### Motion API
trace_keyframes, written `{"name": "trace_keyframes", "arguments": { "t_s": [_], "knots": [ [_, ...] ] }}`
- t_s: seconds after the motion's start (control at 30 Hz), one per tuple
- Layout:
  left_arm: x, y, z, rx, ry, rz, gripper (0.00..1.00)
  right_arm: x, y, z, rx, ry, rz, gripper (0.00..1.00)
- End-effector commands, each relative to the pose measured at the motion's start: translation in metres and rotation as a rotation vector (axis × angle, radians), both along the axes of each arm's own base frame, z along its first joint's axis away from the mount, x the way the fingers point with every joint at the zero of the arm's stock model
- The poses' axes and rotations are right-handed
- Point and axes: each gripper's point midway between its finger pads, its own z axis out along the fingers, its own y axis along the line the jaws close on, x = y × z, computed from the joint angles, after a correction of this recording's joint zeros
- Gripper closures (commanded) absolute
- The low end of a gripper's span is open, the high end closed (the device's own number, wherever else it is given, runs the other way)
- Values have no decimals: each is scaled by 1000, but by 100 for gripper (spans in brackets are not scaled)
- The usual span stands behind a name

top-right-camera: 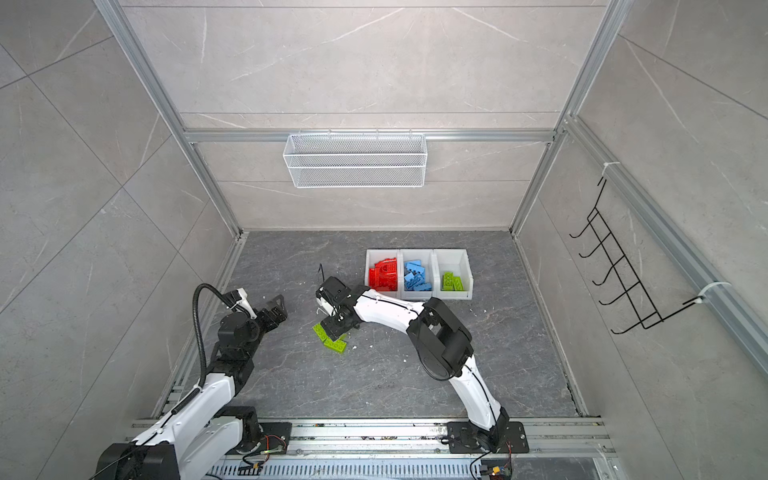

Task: Sort the legos into containers by color
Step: 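Move the right gripper to the lime-green bricks and grasp one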

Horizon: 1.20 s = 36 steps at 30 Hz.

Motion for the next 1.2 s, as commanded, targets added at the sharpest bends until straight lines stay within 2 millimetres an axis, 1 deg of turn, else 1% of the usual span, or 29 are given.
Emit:
{"name": "trace_keyframes", "arguments": {
  "t_s": [0.0, 0.07, 0.2, 0.23, 0.33, 0.37, 0.47, 0.53, 0.7, 0.8, 0.97, 1.17],
  "knots": [
    [6, 3, 21, 11, -63, 14, 0, 11, -9, -6, -43, 4, -65, 37],
    [5, 3, 20, 13, -62, 15, 0, 17, -15, -5, -35, 10, -103, 38],
    [5, 3, 21, 17, -62, 16, 0, 32, -35, 10, -9, -5, -179, 39],
    [6, 4, 20, 15, -61, 18, 0, 32, -36, 17, 0, -14, -172, 38],
    [6, 3, 19, 15, -56, 16, 0, 22, -35, 37, 54, -14, -137, 31],
    [6, 3, 19, 13, -58, 13, 0, 20, -36, 42, 74, -21, -149, 29],
    [6, 2, 20, 13, -62, 9, 0, 16, -37, 48, 95, -23, -164, 28],
    [6, 2, 20, 11, -61, 11, 0, 14, -38, 44, 64, -30, -168, 28],
    [7, 2, 18, 9, -58, 7, 0, 13, -30, 25, 22, -16, -156, 29],
    [6, 1, 19, 8, -58, 7, 0, 17, -29, 13, -19, -18, -153, 32],
    [6, 2, 19, 13, -59, 9, 0, 17, -23, -6, -88, -24, -127, 37],
    [6, 3, 18, 17, -57, 13, 0, 22, -21, -14, -112, -27, -135, 48]
  ]
}}
